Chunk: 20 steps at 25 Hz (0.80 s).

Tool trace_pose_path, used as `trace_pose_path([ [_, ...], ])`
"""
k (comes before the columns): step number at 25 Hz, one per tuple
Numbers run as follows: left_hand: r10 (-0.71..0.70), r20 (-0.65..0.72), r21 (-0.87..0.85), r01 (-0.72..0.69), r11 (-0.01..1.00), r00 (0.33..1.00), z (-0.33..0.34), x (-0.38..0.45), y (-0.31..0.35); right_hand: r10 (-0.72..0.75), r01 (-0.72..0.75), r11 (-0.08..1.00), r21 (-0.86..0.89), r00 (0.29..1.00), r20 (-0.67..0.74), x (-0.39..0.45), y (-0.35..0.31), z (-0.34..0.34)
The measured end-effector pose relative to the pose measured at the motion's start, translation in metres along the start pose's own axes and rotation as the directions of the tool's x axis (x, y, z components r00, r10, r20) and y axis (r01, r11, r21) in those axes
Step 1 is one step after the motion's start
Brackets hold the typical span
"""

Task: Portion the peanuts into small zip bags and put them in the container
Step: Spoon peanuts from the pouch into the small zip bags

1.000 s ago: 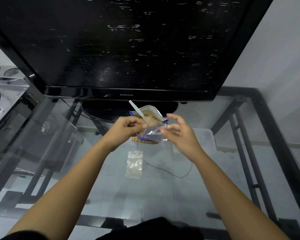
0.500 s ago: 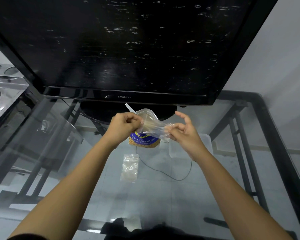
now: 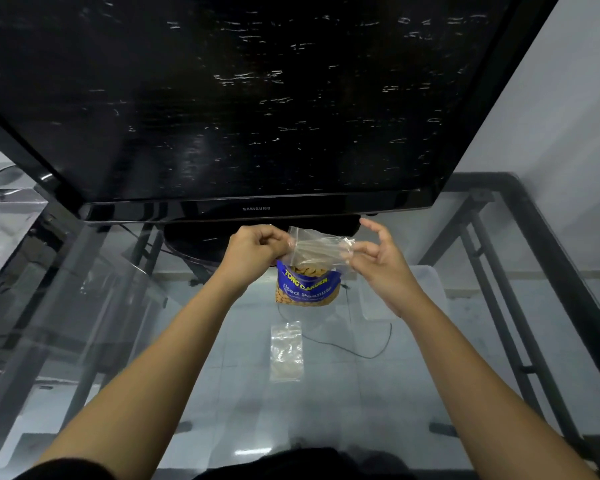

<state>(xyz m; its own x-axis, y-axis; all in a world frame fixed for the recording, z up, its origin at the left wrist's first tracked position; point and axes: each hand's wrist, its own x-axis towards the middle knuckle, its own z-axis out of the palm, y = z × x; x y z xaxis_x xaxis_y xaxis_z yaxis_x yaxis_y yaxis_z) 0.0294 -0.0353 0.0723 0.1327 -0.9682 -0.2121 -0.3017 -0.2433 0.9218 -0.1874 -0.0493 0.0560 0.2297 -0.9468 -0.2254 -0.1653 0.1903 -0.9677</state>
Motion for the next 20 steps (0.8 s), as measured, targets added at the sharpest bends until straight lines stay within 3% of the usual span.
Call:
trace_pose_path([
  [3,-0.002,-0.004,-0.005,0.002,1.000,1.000,0.001,-0.001,0.002,-0.247,0.196,0.928,-0.317,0.960,-0.129,-0.004,-0.007,0.007],
  [5,0.003,0.011,-0.015,-0.003,1.000,1.000,0.006,-0.002,0.007,-0.436,0.372,0.764,-0.528,0.900,0.003,-0.007,-0.013,0.009],
  [7,0.016,0.050,-0.025,-0.015,1.000,0.999,0.011,-0.004,0.012,-0.430,0.433,0.614,-0.659,0.885,0.181,-0.006,-0.018,0.010],
  [9,0.017,0.080,-0.037,-0.014,0.999,0.997,0.015,-0.004,0.016,-0.395,0.423,0.525,-0.738,0.890,0.229,-0.001,-0.020,0.011],
  [13,-0.009,0.085,-0.058,0.014,0.998,0.996,0.021,-0.006,0.020,-0.473,0.461,0.585,-0.668,0.862,0.181,0.004,-0.015,0.007],
  [20,0.074,0.141,-0.047,-0.069,0.997,0.987,0.027,-0.004,0.021,-0.444,0.457,0.728,-0.511,0.882,0.156,0.008,-0.006,-0.001],
])
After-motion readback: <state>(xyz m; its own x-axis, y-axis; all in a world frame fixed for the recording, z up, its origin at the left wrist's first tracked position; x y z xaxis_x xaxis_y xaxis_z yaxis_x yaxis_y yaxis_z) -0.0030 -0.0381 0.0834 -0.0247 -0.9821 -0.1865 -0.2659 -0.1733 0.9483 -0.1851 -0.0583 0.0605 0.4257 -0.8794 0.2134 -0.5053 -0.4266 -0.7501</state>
